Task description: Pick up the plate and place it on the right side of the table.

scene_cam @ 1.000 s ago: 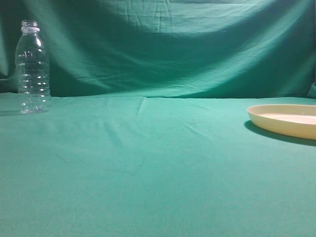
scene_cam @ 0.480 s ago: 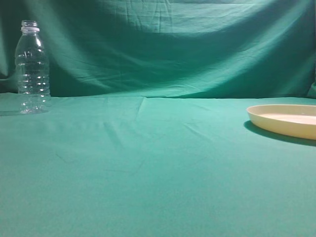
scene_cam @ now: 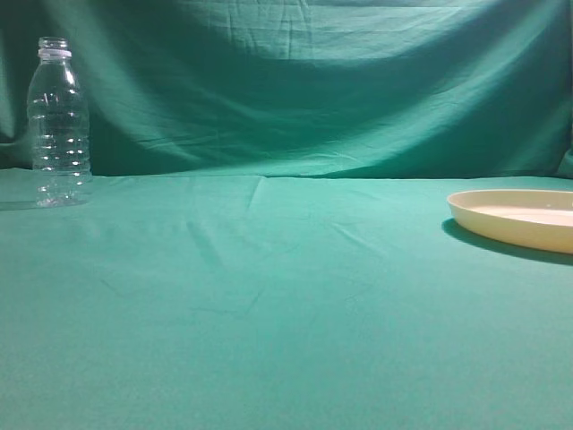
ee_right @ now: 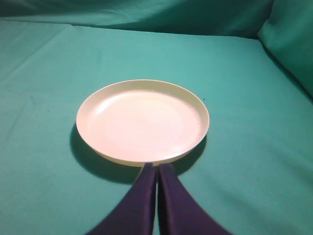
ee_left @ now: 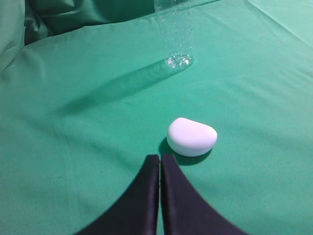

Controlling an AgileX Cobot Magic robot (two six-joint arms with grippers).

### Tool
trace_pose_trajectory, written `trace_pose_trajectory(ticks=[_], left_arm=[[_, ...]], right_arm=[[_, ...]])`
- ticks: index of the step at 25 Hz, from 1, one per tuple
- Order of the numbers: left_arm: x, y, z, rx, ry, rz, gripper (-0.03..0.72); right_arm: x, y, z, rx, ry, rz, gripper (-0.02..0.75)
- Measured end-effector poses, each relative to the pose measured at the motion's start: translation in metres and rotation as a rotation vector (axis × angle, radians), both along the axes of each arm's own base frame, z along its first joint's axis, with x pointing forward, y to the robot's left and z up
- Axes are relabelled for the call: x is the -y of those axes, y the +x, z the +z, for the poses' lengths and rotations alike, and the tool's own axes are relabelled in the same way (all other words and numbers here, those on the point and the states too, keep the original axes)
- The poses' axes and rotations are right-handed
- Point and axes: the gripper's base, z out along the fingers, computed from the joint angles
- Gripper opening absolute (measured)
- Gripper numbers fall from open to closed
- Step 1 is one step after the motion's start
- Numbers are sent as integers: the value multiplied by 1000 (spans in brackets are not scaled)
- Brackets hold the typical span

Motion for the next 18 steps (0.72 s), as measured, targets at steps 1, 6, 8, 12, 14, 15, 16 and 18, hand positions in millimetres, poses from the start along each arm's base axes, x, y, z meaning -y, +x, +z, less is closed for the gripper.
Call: trace_pose_trajectory(ticks=[1, 6, 8, 12, 14, 15, 16, 18], left_arm=[[0, 0, 0, 0, 0, 0, 0], [0, 0, 0, 0, 0, 0, 0], [0, 0, 0, 0, 0, 0, 0], [0, 0, 0, 0, 0, 0, 0], [0, 0, 0, 0, 0, 0, 0], [0, 0, 0, 0, 0, 0, 0], [0, 0, 0, 0, 0, 0, 0], [0, 0, 0, 0, 0, 0, 0]], right_arm=[[0, 0, 0, 0, 0, 0, 0], [0, 0, 0, 0, -3, 1, 0], [0, 0, 0, 0, 1, 0, 0], [0, 0, 0, -1, 5, -2, 0], [0, 0, 0, -1, 5, -2, 0], [0, 0, 0, -1, 5, -2, 0], [0, 0, 0, -1, 5, -2, 0], [0, 0, 0, -1, 5, -2, 0]])
